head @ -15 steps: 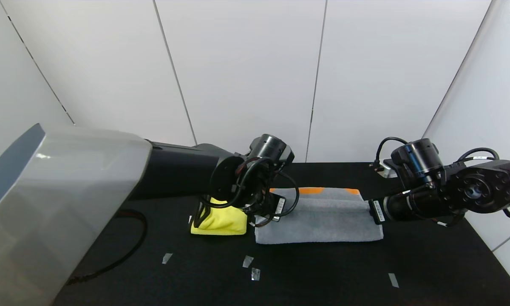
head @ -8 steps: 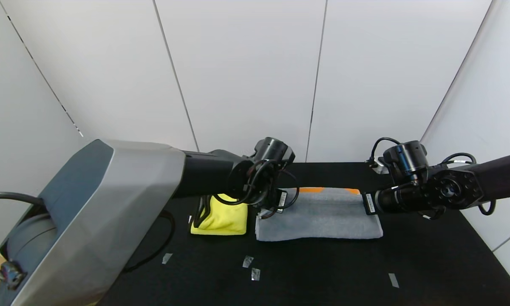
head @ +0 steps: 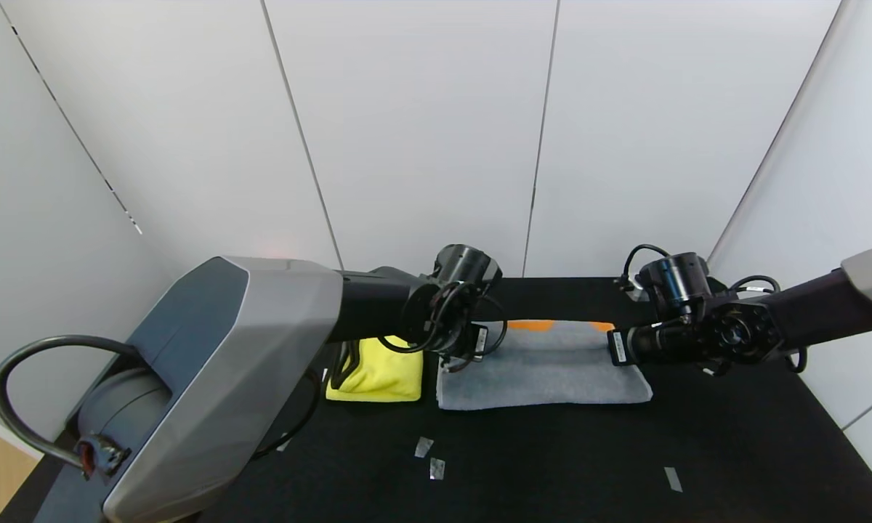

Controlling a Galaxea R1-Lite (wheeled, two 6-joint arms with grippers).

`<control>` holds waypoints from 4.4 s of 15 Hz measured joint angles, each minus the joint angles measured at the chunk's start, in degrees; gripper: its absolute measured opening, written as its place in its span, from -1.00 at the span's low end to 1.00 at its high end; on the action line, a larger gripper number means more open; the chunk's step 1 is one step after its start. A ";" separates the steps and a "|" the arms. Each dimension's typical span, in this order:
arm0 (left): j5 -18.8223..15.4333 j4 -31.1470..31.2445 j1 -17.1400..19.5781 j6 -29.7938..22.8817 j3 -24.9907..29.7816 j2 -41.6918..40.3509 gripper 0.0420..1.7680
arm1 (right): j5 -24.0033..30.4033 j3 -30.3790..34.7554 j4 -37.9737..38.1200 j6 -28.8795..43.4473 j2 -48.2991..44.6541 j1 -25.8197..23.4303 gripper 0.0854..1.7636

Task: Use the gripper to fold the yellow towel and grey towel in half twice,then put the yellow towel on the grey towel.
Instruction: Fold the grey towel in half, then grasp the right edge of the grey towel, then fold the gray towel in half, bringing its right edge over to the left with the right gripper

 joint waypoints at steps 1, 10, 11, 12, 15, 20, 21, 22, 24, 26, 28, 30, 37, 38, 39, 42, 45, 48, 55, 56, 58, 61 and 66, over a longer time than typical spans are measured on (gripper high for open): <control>0.01 0.02 0.12 -0.24 -0.27 0.17 -0.37 | -0.67 -0.09 -1.10 0.35 0.39 0.07 -0.39; -0.02 0.65 -0.10 -0.35 -0.29 -1.16 0.52 | -0.78 1.05 -0.88 1.23 -1.43 0.20 0.52; -0.02 0.76 -0.13 -0.41 0.00 -1.45 0.57 | -0.65 1.18 0.88 1.26 -1.73 0.20 0.57; 0.00 0.93 -0.21 -0.72 0.26 -1.69 0.62 | -0.54 0.99 3.28 1.67 -1.93 0.13 0.61; -0.05 1.04 -0.32 -0.83 0.85 -2.41 0.72 | 0.06 -1.11 8.17 4.66 -1.37 0.11 0.72; -0.11 1.04 -0.35 -0.99 1.50 -2.85 0.82 | 0.20 -5.99 9.19 6.90 2.55 -0.06 0.82; -0.11 1.04 -0.35 -1.04 1.66 -2.91 0.83 | 0.22 -7.17 9.19 7.23 3.64 -0.09 0.83; -0.11 1.01 -0.35 -1.05 1.83 -3.00 0.85 | 0.22 -8.11 9.22 7.86 4.61 -0.22 0.85; -0.11 1.01 -0.22 -1.05 1.91 -3.06 0.87 | 0.23 -9.24 9.24 8.51 6.27 -0.28 0.87; -0.11 1.01 -0.11 -1.10 1.94 -3.11 0.89 | 0.23 -9.52 9.24 8.66 7.09 -0.23 0.88; -0.18 1.01 -0.18 -1.15 1.94 -3.11 0.90 | 0.39 -9.70 9.26 9.42 7.51 -0.26 0.89; -0.21 1.01 -0.18 -1.15 1.91 -3.16 0.91 | 1.34 -9.76 9.41 9.69 7.64 -0.28 0.90; -0.22 1.01 -0.10 -1.29 2.21 -3.63 0.92 | 1.95 -10.57 11.18 10.64 7.81 -0.22 0.01; -0.22 1.01 -0.11 -1.32 2.34 -3.66 0.93 | 2.01 -10.57 11.15 10.65 7.81 -0.20 -0.10; -0.21 0.99 -0.10 -1.32 2.40 -3.68 0.93 | 2.01 -10.59 11.15 10.65 7.78 -0.20 -0.25; -0.21 0.99 -0.10 -1.32 2.46 -3.68 0.93 | 1.93 -10.62 11.15 10.62 7.61 -0.04 -0.89; -0.21 1.06 -0.10 -1.32 2.46 -3.74 0.93 | 1.73 -10.73 11.43 10.46 7.09 -0.02 -0.89; -0.21 1.08 0.06 -1.26 2.55 -4.07 0.94 | 1.38 -10.29 13.46 9.61 5.38 -0.41 -0.89; -0.87 10.64 0.09 -0.48 2.86 -8.09 0.94 | 0.88 -10.01 21.70 3.15 -0.55 -4.67 -0.89; -1.00 12.42 0.15 -0.37 2.86 -9.25 0.94 | 0.89 -10.01 23.00 1.91 -1.38 -5.44 -0.89; -1.04 15.04 0.56 0.05 2.95 -11.37 0.94 | 0.80 -9.96 25.59 -0.61 -3.06 -7.01 -0.89; -1.04 19.13 1.19 0.66 3.15 -14.38 0.94 | 0.06 -10.03 26.54 -4.44 -5.06 -9.18 -0.89; -1.11 20.09 1.72 0.93 3.84 -17.08 0.94 | -1.04 -9.87 26.79 -5.67 -7.30 -6.34 -0.89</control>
